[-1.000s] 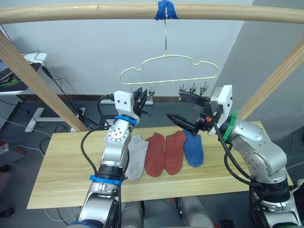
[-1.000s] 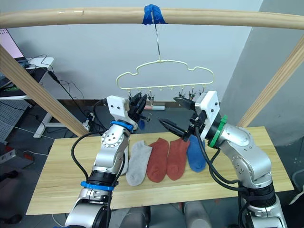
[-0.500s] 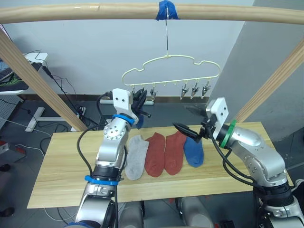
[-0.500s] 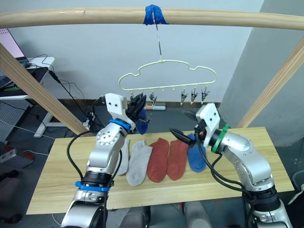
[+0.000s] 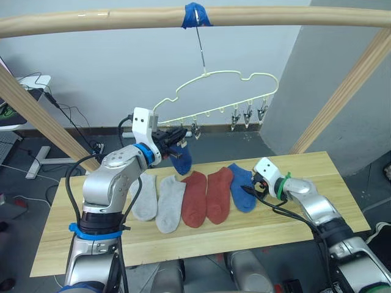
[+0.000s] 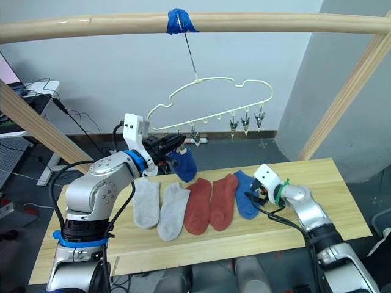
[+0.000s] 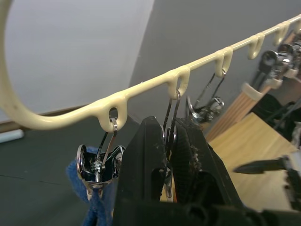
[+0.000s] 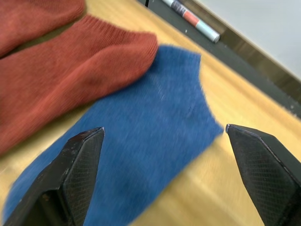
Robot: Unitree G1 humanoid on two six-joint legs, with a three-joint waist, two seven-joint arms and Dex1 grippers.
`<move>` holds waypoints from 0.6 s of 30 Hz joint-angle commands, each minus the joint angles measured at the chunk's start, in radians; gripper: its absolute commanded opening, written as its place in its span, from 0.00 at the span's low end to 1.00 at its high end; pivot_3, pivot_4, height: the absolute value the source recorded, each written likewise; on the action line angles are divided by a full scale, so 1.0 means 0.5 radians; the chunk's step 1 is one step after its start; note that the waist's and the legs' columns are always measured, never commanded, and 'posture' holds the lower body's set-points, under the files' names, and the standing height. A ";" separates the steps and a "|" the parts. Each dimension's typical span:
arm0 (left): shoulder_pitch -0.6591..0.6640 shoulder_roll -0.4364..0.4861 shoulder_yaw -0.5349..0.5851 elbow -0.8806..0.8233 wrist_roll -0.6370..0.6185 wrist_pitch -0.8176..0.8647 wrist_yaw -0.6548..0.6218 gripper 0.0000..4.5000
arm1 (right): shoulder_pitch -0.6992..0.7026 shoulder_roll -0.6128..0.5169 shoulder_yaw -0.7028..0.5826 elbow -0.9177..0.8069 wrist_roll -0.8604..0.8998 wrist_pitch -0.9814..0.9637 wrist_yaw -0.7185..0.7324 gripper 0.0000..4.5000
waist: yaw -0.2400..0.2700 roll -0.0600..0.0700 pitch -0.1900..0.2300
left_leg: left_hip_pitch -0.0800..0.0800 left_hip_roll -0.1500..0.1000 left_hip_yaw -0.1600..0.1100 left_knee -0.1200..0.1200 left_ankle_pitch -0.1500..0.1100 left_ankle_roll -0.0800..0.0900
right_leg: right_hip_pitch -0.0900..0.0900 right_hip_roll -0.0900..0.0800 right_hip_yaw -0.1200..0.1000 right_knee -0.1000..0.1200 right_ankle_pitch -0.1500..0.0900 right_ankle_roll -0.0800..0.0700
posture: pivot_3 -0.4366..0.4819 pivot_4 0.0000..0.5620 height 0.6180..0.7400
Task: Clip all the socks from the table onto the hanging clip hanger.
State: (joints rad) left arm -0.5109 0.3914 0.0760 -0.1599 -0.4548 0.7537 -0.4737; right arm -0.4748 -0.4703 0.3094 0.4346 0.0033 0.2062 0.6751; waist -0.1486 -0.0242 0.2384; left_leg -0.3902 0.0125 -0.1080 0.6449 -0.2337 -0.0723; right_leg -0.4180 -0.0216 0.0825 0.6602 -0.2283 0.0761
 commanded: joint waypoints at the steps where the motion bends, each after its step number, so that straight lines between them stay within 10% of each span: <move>1: 0.021 0.011 0.003 -0.077 -0.066 0.116 -0.011 0.03 | -0.108 0.073 0.014 0.237 -0.084 -0.176 0.005 0.97 | 0.003 0.000 0.000 | 0.001 0.000 0.001 0.000 0.000 0.000 | 0.000 0.001 0.003 0.001 0.000 0.000 | 0.33 0.32 1.00; 8: 0.033 0.048 -0.006 -0.155 -0.130 0.229 -0.031 0.03 | -0.270 0.195 -0.009 0.661 -0.171 -0.306 0.031 0.97 | 0.007 0.000 0.000 | 0.001 -0.001 0.010 -0.001 0.000 0.000 | -0.002 0.001 0.014 -0.001 0.001 0.001 | 0.34 0.31 1.00; 18: 0.004 0.039 0.031 -0.129 -0.125 0.236 -0.005 0.03 | -0.249 0.164 -0.023 0.733 -0.233 -0.335 0.092 0.33 | 0.007 -0.001 0.000 | 0.017 -0.001 0.016 -0.001 0.000 0.000 | 0.011 0.001 0.020 -0.002 0.002 0.004 | 0.34 0.31 1.00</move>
State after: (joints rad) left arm -0.5072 0.4060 0.0849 -0.2230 -0.5118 0.8651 -0.4809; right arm -0.6138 -0.3732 0.3054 0.8060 -0.0979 0.0500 0.7168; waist -0.1451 -0.0245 0.2382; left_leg -0.3812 0.0121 -0.0997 0.6446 -0.2339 -0.0724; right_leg -0.4120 -0.0210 0.0927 0.6587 -0.2272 0.0784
